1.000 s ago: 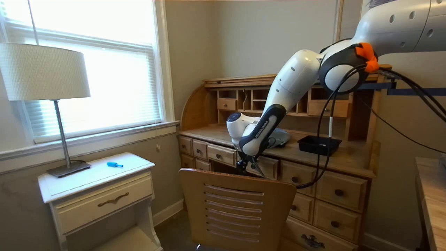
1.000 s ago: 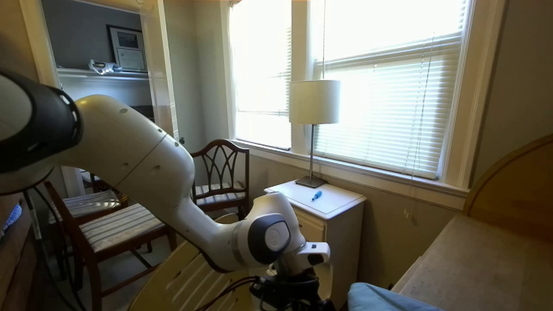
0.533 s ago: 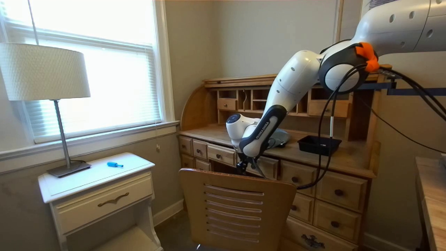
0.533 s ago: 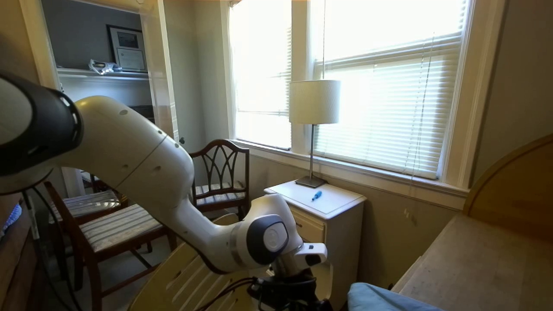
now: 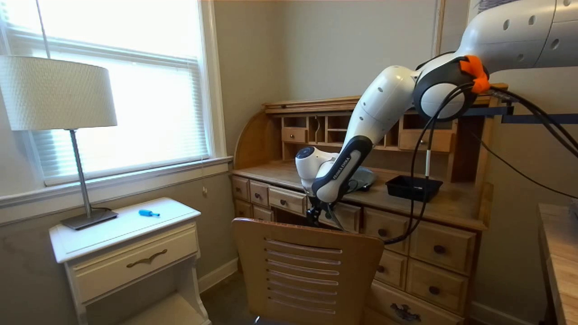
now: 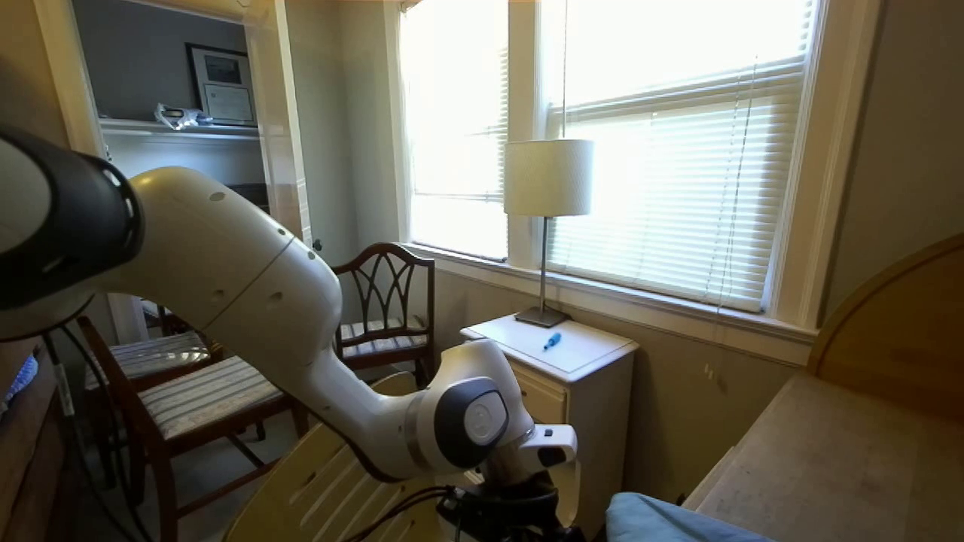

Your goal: Open the central topmost drawer.

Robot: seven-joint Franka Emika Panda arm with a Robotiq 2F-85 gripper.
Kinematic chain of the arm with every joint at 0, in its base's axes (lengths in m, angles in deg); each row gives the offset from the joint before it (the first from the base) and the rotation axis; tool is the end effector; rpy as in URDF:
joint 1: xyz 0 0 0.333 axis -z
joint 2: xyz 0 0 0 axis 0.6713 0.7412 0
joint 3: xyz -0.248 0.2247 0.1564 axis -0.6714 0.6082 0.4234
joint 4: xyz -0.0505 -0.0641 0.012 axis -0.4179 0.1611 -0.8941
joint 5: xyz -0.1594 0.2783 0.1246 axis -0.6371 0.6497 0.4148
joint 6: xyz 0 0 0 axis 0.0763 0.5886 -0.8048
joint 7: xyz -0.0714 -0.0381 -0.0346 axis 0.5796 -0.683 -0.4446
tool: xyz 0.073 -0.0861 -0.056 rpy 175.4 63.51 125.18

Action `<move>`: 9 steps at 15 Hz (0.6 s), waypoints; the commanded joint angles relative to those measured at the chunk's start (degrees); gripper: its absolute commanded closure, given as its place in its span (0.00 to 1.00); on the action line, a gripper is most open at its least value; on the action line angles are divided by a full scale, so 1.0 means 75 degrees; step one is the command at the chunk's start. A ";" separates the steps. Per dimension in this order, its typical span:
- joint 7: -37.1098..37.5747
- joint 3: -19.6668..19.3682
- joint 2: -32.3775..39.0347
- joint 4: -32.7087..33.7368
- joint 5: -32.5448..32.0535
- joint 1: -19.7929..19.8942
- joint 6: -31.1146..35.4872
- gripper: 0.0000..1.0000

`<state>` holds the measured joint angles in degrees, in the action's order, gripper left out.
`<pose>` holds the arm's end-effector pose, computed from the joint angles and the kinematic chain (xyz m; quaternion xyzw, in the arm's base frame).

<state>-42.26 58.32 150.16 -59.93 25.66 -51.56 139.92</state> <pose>0.7533 -0.0485 -0.0197 0.9648 -0.0478 0.0736 0.2480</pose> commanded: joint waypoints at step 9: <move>-0.0192 0.0282 0.0000 0.0047 -0.0240 0.0169 -0.0068 0.00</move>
<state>-42.30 58.33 150.16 -59.94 25.39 -51.58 139.72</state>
